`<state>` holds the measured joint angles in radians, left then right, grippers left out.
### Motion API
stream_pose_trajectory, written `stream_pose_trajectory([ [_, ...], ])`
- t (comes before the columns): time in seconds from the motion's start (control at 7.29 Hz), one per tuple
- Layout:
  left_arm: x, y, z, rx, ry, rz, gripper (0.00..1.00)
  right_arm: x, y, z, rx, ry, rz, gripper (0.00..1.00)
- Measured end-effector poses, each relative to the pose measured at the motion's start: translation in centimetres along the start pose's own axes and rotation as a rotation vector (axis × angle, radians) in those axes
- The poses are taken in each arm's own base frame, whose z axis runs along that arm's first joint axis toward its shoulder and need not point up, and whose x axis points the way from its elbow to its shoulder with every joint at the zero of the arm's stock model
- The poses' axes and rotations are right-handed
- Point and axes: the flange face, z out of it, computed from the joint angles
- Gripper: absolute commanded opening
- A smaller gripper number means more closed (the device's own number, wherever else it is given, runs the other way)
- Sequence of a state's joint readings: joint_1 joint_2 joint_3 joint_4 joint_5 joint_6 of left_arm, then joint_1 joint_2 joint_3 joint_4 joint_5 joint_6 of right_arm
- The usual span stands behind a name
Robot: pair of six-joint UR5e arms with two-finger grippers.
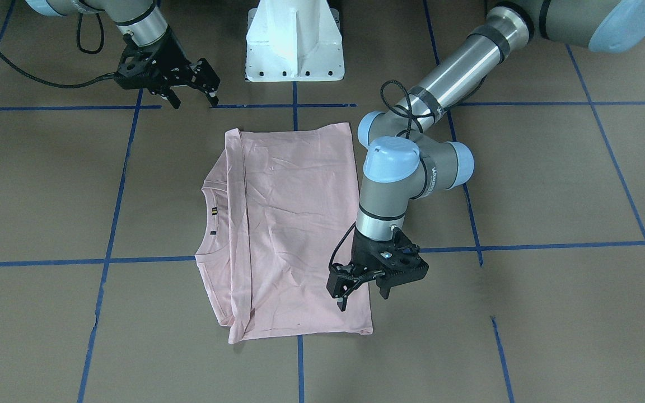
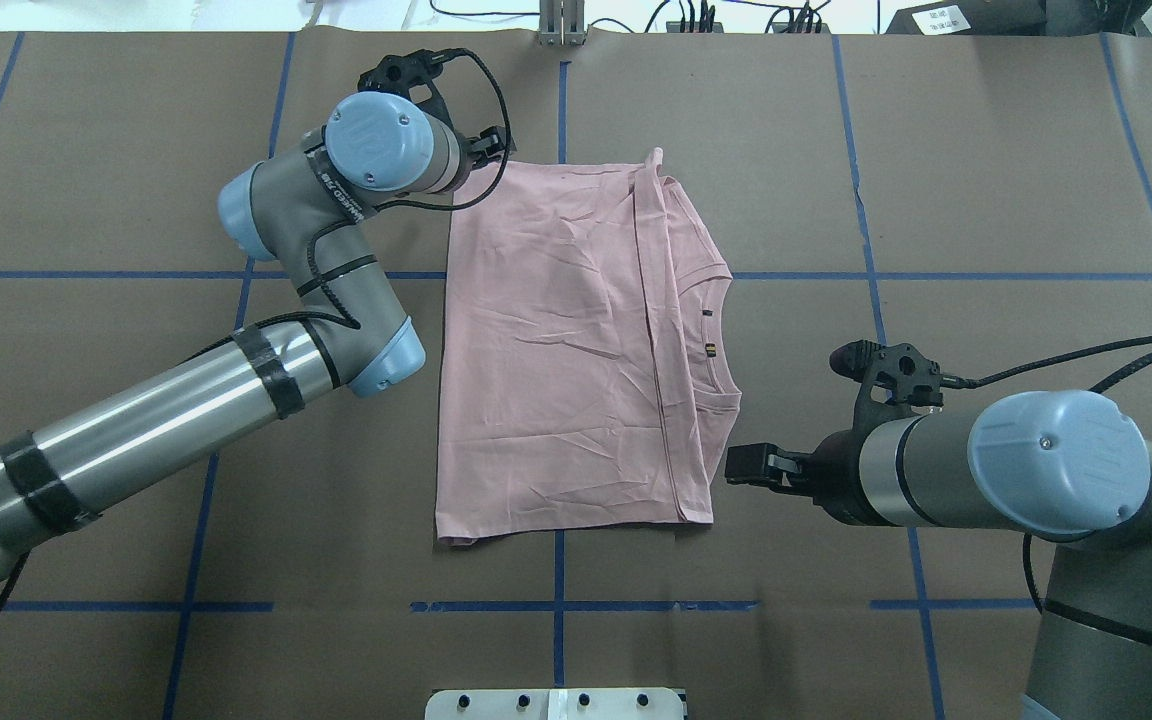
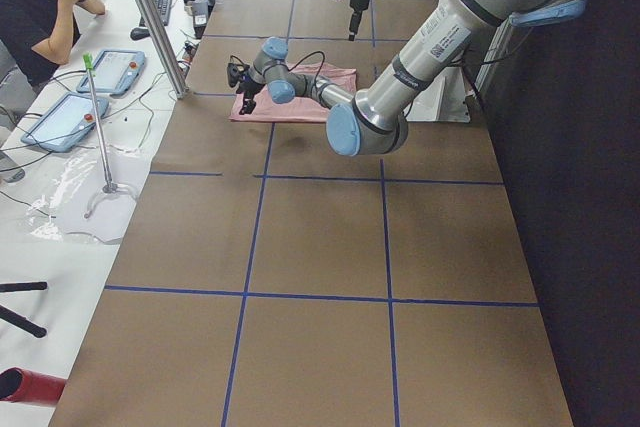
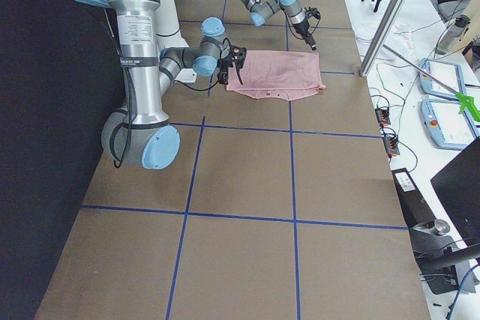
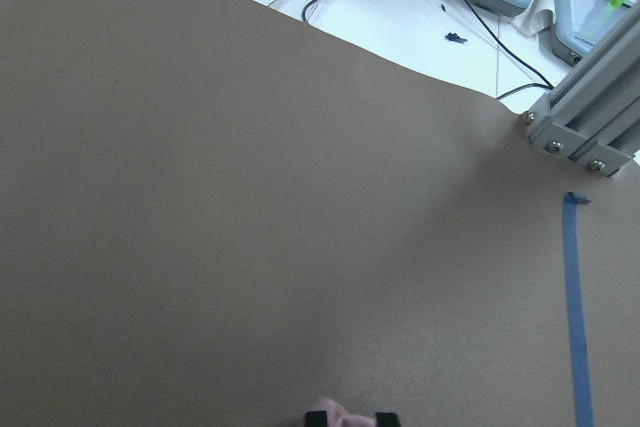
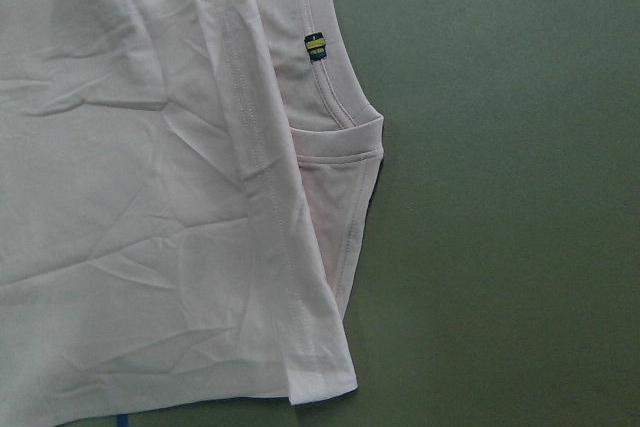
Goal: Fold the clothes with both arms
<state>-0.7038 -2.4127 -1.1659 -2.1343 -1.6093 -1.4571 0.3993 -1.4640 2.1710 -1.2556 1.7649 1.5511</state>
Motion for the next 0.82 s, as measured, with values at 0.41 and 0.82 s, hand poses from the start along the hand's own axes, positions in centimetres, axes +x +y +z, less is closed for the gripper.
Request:
stream_pose_trajectory([
  [0.41, -4.3, 9.4, -11.7, -0.190, -0.039, -0.147, 1.00, 0.0, -0.4, -0.2, 0.008, 0.000, 0.002, 1.00],
  [0.82, -5.8, 23.1, -15.5, -0.300, -0.208, -0.338, 0.97, 0.2, -1.1, -0.4, 0.022, 0.000, 0.010, 1.00],
])
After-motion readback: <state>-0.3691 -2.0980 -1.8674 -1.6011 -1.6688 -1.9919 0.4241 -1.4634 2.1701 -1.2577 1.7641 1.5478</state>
